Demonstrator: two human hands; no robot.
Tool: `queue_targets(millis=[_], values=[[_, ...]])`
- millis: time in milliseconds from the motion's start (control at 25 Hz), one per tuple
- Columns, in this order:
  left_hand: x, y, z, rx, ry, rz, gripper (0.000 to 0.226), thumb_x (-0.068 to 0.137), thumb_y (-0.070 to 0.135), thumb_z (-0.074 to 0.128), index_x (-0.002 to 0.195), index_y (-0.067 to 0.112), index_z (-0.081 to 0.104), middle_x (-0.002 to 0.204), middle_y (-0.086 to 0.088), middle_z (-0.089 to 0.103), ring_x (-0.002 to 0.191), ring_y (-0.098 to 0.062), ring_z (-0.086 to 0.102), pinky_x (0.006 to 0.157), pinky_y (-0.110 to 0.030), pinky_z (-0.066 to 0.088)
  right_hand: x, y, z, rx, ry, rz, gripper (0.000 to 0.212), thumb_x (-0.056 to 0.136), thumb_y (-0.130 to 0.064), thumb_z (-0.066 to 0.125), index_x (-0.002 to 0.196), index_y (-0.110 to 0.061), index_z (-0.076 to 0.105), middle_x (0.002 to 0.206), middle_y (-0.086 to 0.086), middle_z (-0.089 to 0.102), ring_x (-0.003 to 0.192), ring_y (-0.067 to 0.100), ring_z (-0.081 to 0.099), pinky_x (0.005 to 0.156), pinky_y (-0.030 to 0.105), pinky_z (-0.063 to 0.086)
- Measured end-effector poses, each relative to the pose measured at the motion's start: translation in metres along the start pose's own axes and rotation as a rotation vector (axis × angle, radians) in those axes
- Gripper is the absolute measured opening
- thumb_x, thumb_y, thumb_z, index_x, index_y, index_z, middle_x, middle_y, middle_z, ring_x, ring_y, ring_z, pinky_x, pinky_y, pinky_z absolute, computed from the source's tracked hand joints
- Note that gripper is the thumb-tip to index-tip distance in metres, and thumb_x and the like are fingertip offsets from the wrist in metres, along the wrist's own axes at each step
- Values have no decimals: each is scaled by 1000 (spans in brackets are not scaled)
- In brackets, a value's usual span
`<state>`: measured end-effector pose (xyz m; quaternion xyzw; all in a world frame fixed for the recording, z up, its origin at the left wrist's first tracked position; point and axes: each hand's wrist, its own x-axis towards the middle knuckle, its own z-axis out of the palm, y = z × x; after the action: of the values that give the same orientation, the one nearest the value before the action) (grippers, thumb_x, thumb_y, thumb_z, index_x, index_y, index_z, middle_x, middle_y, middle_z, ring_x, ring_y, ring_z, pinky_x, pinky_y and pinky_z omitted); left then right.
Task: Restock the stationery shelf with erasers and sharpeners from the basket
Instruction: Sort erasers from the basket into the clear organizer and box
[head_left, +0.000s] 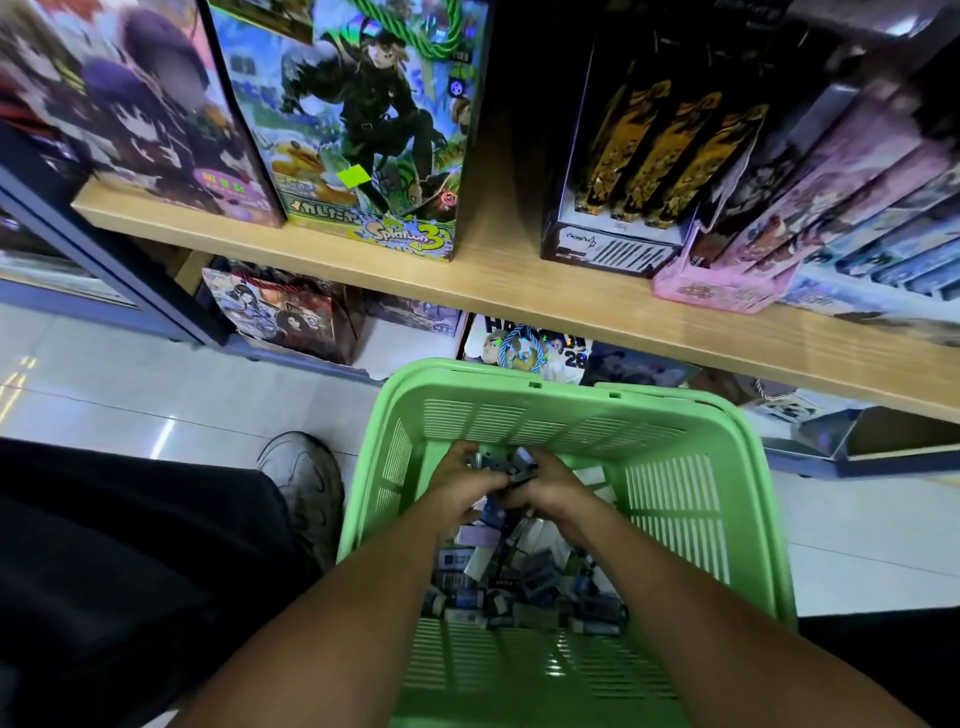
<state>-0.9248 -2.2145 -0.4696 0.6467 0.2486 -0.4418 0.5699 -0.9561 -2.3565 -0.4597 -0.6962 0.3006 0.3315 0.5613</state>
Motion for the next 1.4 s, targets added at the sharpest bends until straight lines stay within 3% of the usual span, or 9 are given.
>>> queue_targets(millis=[200,360,560,720,800,920,1040,1280,1400], values=[[-10,4,4,-120,-105,-36,47,68,18,79,112,26,62,109,-10,73,95,-31,70,78,-45,54,-20,-3,-10,176,-107,45,39,73,9,75,107,-9,67,86,3,71,78,16,69,63,26,51],[-18,13,4,-168,-172,-24,48,71,20,88,111,19,62,105,-13,74,94,-36,72,74,-47,60,-39,-5,-25,354,-173,40,40,79,13,70,116,-2,67,107,17,72,98,28,70,83,36,57],[-43,31,19,-196,-140,24,36,80,19,82,110,15,61,93,-15,71,72,-31,68,64,-46,61,-58,-10,-44,424,-146,-19,43,80,18,64,121,8,61,117,26,68,110,39,65,101,47,51],[-68,45,27,-197,-171,58,39,80,32,83,107,18,58,100,-16,74,73,-31,72,64,-47,62,-90,-20,-54,412,-129,-63,33,83,18,61,113,4,63,107,20,73,103,34,70,93,37,57],[-82,48,27,-121,-236,90,39,75,25,86,101,14,59,99,-15,74,81,-32,71,72,-54,60,-106,-23,-59,345,-153,-86,34,83,13,67,115,2,63,102,15,75,97,30,72,92,37,56],[-100,53,24,-4,-341,137,47,70,9,88,107,6,59,92,-16,71,83,-33,68,67,-48,60,-125,-28,-73,136,-183,-99,41,78,-3,80,116,-4,65,101,14,74,87,23,71,85,39,56],[-116,66,25,26,-413,162,54,69,7,88,112,8,56,102,-19,72,88,-36,70,69,-48,61,-140,-39,-87,169,-174,-110,34,81,3,76,113,2,66,106,18,71,94,24,71,80,31,57],[-165,98,34,-25,-417,289,34,78,1,80,104,11,61,98,-18,71,82,-34,72,68,-45,61,-191,-76,-95,9,-57,-265,36,70,-12,87,97,-2,65,86,9,72,67,15,65,57,22,53],[-190,109,35,-9,-387,322,41,76,0,81,110,9,60,90,-12,72,74,-27,72,59,-38,59,-215,-93,-92,-176,32,-367,36,67,-20,90,93,-3,70,81,7,73,65,15,65,60,25,53]])
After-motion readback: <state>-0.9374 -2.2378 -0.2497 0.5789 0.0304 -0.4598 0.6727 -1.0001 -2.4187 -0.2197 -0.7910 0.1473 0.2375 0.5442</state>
